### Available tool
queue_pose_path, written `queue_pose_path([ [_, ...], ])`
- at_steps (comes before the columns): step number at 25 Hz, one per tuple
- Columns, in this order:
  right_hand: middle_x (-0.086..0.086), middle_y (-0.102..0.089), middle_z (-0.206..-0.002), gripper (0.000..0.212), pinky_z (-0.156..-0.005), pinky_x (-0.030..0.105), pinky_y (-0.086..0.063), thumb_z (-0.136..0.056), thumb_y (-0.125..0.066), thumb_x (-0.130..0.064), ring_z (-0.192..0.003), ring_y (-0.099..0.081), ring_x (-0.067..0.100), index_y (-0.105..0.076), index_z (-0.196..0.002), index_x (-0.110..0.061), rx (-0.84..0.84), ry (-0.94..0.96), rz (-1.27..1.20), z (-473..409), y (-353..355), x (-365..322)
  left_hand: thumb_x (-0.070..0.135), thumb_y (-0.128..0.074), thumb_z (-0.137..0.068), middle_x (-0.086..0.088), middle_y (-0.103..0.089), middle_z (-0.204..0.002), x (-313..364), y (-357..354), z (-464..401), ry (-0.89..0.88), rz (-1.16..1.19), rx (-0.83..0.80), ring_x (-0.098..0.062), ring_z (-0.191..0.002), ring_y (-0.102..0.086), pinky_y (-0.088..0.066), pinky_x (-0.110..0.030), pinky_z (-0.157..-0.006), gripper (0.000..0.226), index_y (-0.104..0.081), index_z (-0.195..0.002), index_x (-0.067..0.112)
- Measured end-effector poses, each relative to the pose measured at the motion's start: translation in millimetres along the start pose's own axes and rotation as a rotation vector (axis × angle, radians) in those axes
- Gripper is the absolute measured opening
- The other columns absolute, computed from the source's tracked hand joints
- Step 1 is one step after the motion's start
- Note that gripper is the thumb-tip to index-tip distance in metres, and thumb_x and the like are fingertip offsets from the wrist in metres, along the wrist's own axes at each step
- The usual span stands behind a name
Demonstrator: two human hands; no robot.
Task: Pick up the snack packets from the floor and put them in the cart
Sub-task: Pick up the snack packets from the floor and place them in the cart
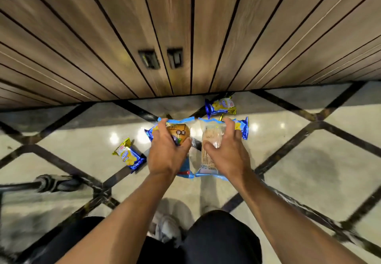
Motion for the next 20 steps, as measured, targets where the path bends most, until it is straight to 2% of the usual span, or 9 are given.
queue_pose_path([
  [4,0.005,-0.045,-0.127,0.073,-0.073,0.037,-0.046,-0.081,-0.064,-0.047,-0.103,-0.059,0.035,-0.021,-0.139,-0.039,0.003,0.028,-0.011,71.4,108.7,-81.7,0.064,-0.066,-0.071,-0.002,-0.055,-0.126,92.9,112.2,62.0,-0.001,0.015,0.008,-0.027,-0.11,-0.06,-0.052,-0.05,-0.09,0.082,-0.024,-0.137,0.039],
  [7,0.006,-0.047,-0.13,0.072,-0.074,0.036,-0.042,-0.081,-0.065,-0.047,-0.107,-0.057,0.034,-0.023,-0.138,-0.037,0.013,0.076,-0.013,121.4,182.9,-140.9,0.071,-0.06,-0.065,-0.002,-0.058,-0.122,153.9,194.3,108.1,0.012,0.057,-0.008,-0.025,-0.108,-0.062,-0.053,-0.049,-0.091,0.086,-0.024,-0.136,0.038],
  [12,0.006,-0.047,-0.125,0.069,-0.073,0.035,-0.038,-0.081,-0.065,-0.045,-0.107,-0.056,0.032,-0.025,-0.136,-0.036,-0.008,0.174,-0.01,217.2,291.0,-237.7,0.058,-0.068,-0.075,-0.005,-0.053,-0.121,240.1,325.7,199.1,0.025,0.025,0.089,-0.027,-0.108,-0.061,-0.052,-0.047,-0.091,0.081,-0.028,-0.139,0.029],
  [16,0.007,-0.047,-0.125,0.07,-0.074,0.035,-0.037,-0.08,-0.065,-0.047,-0.108,-0.056,0.034,-0.026,-0.137,-0.036,-0.032,0.28,0.021,274.0,331.3,-291.1,0.061,-0.066,-0.071,-0.005,-0.055,-0.12,265.9,385.3,257.6,0.072,0.107,0.181,-0.028,-0.107,-0.062,-0.052,-0.048,-0.09,0.082,-0.027,-0.137,0.031],
  [20,0.009,-0.046,-0.128,0.072,-0.083,0.041,-0.045,-0.079,-0.065,-0.05,-0.11,-0.056,0.036,-0.027,-0.138,-0.034,-0.086,0.421,0.069,321.8,336.2,-323.0,0.063,-0.066,-0.07,-0.003,-0.059,-0.121,257.2,424.4,306.7,0.139,0.162,0.309,-0.028,-0.108,-0.062,-0.051,-0.047,-0.091,0.081,-0.026,-0.134,0.035],
])
Point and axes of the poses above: each hand's wrist, its own z-axis away from the middle knuckle, its own y-axis out of the back of the hand, x = y × z, the point moved 1 cm from there along -z, towards the middle knuckle
